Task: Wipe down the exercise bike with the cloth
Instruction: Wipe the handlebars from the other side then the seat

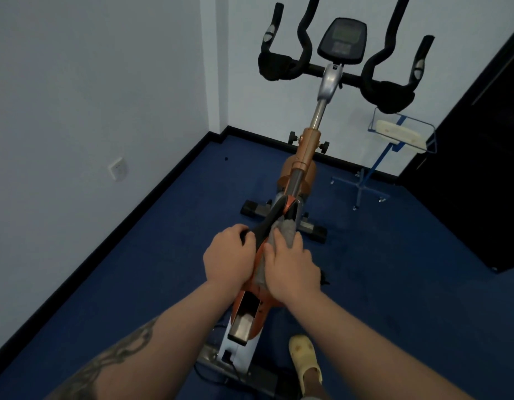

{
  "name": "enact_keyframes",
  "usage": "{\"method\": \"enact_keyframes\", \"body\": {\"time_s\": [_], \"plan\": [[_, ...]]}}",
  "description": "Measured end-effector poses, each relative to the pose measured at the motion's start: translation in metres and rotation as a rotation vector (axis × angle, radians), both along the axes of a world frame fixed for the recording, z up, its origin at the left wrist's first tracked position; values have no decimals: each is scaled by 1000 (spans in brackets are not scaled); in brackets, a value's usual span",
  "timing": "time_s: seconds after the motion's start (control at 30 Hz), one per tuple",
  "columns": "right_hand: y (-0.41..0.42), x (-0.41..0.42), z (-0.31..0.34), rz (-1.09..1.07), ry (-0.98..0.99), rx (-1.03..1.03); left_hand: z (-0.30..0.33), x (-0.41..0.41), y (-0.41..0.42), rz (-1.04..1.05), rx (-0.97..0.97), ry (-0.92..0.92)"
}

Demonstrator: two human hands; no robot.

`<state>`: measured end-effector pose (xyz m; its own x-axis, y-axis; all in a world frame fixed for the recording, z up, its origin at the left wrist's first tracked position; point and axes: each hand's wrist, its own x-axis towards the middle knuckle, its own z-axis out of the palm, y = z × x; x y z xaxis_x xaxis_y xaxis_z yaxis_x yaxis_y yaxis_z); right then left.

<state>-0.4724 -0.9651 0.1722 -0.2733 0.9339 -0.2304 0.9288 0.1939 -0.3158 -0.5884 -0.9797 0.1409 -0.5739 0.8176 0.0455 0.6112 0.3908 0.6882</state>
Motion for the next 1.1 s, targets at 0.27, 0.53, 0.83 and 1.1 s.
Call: {"method": "enact_keyframes", "body": {"time_s": [0.27,0.53,0.83,1.1], "plan": [[-31,12,-14,-19,99,50,0,0,-1,-7,-1,14],[11,0,-2,-161,163,-9,1,1,-1,-1,-10,12],[-4,7,-8,-179,140,9,6,3,-2,-7,-35,28],[57,-9,-15,-240,145,-115,7,6,-1,21,-90,74]]}}
